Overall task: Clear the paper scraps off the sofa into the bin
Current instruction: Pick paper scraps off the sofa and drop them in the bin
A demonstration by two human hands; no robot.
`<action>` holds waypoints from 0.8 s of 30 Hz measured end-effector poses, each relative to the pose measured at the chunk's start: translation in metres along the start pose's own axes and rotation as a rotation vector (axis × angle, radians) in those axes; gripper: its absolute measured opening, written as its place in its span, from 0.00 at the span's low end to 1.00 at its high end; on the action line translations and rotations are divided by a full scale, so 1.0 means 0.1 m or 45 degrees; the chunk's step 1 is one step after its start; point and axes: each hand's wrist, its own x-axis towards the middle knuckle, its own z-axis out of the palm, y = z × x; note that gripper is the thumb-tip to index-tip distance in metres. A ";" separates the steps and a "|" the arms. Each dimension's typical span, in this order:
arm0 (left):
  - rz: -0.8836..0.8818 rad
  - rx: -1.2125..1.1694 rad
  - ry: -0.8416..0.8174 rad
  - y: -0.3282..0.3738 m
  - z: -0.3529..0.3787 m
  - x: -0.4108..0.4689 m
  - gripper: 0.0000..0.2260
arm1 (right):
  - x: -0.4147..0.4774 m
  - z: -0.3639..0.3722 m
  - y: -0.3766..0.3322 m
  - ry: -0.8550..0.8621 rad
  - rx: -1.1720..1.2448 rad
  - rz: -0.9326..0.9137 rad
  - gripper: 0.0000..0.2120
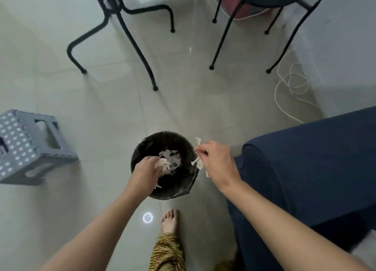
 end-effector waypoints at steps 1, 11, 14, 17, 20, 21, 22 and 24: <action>-0.034 -0.024 -0.013 -0.11 0.03 0.07 0.18 | 0.04 0.16 0.00 -0.022 -0.004 0.022 0.08; -0.025 0.008 -0.161 -0.77 0.06 0.24 0.45 | 0.28 1.05 -0.04 -0.216 -0.037 0.233 0.08; -0.052 -0.018 -0.183 -0.90 0.03 0.19 0.45 | 0.31 1.12 -0.06 -0.426 -0.060 0.252 0.24; -0.061 -0.018 -0.143 -1.00 -0.03 0.18 0.44 | 0.33 1.12 -0.10 -0.668 -0.030 0.304 0.41; -0.050 -0.029 -0.133 -1.01 -0.07 0.18 0.44 | 0.34 1.10 -0.11 -0.735 -0.011 0.311 0.49; -0.044 -0.027 -0.125 -1.00 -0.08 0.19 0.44 | 0.34 1.10 -0.11 -0.736 0.004 0.300 0.50; -0.038 -0.022 -0.112 -0.99 -0.09 0.20 0.43 | 0.35 1.10 -0.10 -0.729 0.013 0.290 0.50; -0.031 -0.024 -0.086 -0.94 -0.10 0.22 0.41 | 0.35 1.13 -0.05 -0.661 -0.022 0.283 0.41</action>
